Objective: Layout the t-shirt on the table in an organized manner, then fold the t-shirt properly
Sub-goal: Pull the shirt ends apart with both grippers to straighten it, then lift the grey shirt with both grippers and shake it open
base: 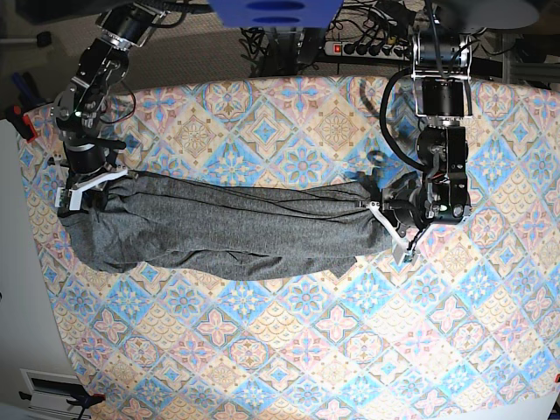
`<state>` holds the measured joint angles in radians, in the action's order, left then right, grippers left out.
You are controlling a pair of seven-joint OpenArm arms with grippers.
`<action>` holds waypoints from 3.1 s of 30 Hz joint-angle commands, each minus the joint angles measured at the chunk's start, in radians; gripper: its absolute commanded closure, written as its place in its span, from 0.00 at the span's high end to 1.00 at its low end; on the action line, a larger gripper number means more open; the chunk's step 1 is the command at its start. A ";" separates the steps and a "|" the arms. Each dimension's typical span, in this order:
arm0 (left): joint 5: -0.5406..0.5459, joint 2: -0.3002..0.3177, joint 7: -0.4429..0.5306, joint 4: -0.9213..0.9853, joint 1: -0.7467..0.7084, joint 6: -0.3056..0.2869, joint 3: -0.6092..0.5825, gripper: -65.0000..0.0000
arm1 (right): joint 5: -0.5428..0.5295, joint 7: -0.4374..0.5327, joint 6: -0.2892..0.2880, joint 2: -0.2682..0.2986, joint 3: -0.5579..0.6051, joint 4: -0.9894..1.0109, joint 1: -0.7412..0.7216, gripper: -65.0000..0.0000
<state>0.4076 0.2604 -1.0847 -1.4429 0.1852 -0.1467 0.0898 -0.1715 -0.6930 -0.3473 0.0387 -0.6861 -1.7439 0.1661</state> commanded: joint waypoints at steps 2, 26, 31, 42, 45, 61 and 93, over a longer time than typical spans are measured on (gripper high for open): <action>0.011 0.006 0.002 -0.063 0.020 0.000 0.005 0.00 | -0.009 0.028 0.000 0.013 -0.002 -0.020 -0.012 0.00; 0.187 0.072 -0.133 -0.286 0.178 0.002 0.236 0.00 | -0.009 0.029 0.000 0.016 -0.063 -0.031 -0.130 0.00; 0.192 0.119 -0.133 -0.206 0.273 0.002 0.232 0.00 | -0.009 0.028 0.000 0.048 -0.063 -0.026 -0.218 0.00; 0.182 0.152 -0.121 -0.017 0.469 0.002 0.147 0.00 | -0.009 0.028 0.000 0.077 -0.056 0.040 -0.374 0.00; 0.178 0.150 -0.097 -0.011 0.500 0.003 0.098 0.00 | -0.009 0.028 0.000 0.083 -0.056 0.121 -0.388 0.00; -0.065 0.149 0.189 0.360 0.498 0.003 0.037 0.00 | -0.007 0.035 0.000 0.177 0.092 0.572 -0.524 0.00; -0.091 0.150 0.223 0.063 0.230 0.003 0.043 0.26 | -0.007 0.217 0.000 0.211 0.452 0.503 -0.534 0.52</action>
<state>0.3126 0.3988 -0.8791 -1.3720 0.3813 -0.1398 0.1295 -0.1661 -0.5133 -0.3477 0.2352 -0.2287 -1.2247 -0.3210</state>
